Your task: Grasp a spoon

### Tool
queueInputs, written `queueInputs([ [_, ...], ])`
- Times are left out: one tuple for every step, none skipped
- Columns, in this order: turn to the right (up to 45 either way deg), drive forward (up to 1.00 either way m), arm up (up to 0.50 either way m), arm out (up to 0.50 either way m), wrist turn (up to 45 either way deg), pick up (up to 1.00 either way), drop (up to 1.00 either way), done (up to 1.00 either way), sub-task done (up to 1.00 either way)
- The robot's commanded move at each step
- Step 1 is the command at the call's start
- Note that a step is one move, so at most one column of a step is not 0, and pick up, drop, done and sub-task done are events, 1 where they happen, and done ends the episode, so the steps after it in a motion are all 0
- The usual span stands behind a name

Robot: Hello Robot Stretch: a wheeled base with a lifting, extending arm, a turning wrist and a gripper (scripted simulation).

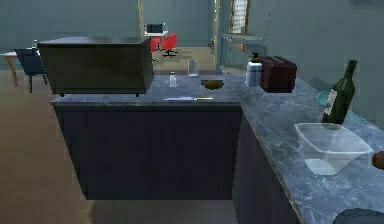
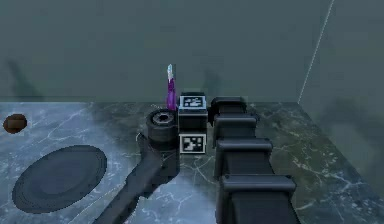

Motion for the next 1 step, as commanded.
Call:
queueInputs([
  [0.0, 0.00, 0.00, 0.00, 45.0, 0.00, 0.00, 0.00, 0.00],
])
